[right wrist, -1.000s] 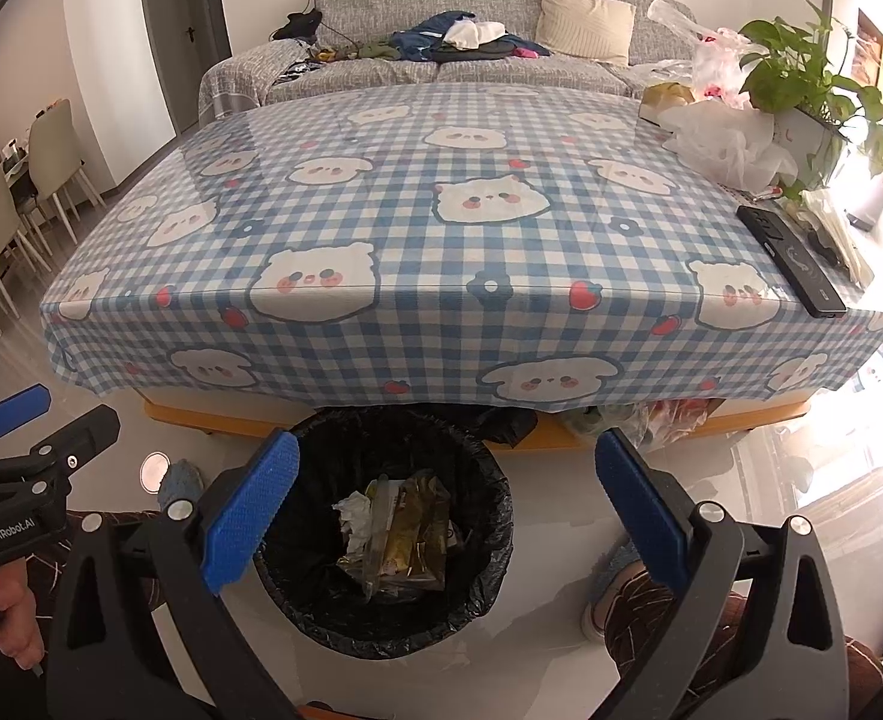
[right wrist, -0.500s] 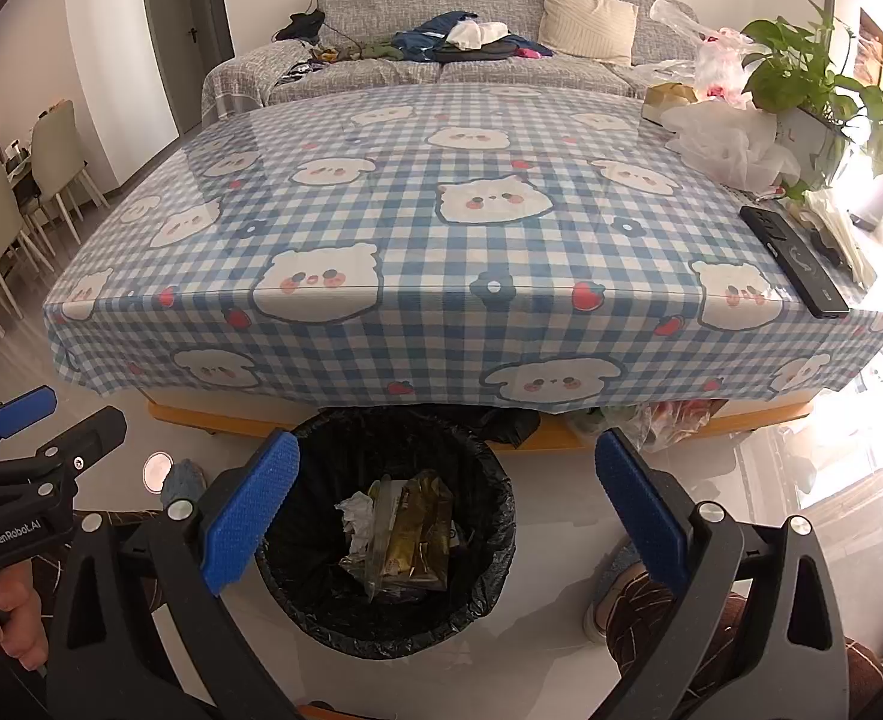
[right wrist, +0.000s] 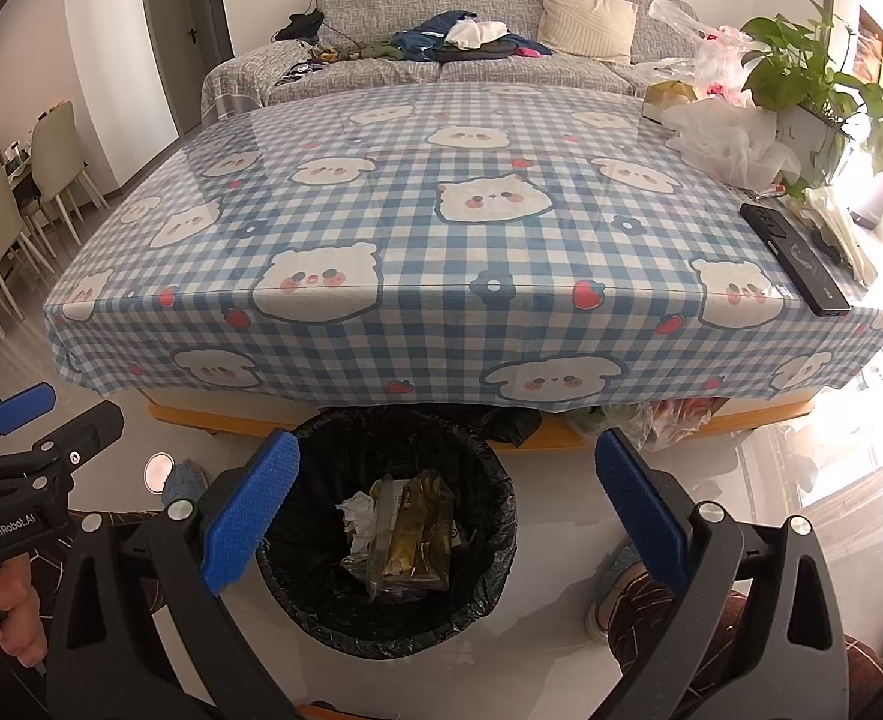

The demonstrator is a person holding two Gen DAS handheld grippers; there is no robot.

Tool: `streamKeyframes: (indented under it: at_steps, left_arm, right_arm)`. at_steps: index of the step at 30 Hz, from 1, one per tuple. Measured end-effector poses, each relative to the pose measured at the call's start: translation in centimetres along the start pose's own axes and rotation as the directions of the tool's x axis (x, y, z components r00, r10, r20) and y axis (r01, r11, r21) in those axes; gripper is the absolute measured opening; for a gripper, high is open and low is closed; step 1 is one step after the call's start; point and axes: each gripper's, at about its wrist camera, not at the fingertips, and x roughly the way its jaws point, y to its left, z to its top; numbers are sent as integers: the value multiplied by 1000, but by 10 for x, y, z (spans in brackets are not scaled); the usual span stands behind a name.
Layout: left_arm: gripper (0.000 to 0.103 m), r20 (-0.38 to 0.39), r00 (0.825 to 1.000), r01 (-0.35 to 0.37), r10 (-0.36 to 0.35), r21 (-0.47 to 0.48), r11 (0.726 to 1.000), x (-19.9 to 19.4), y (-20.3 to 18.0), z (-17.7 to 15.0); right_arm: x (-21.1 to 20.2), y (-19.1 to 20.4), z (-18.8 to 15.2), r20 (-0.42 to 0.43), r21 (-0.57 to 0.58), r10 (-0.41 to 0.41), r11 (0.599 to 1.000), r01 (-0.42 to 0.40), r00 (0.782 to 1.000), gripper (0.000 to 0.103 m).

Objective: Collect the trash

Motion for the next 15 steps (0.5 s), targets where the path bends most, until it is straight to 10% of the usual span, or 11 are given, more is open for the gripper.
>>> streamKeyframes:
  at_steps: [15]
  left_arm:
    - [97, -13, 1000, 4, -4, -5, 1000, 2, -1, 1]
  right_arm:
    - [0, 0, 0, 2, 0, 1, 1000, -1, 1000, 95]
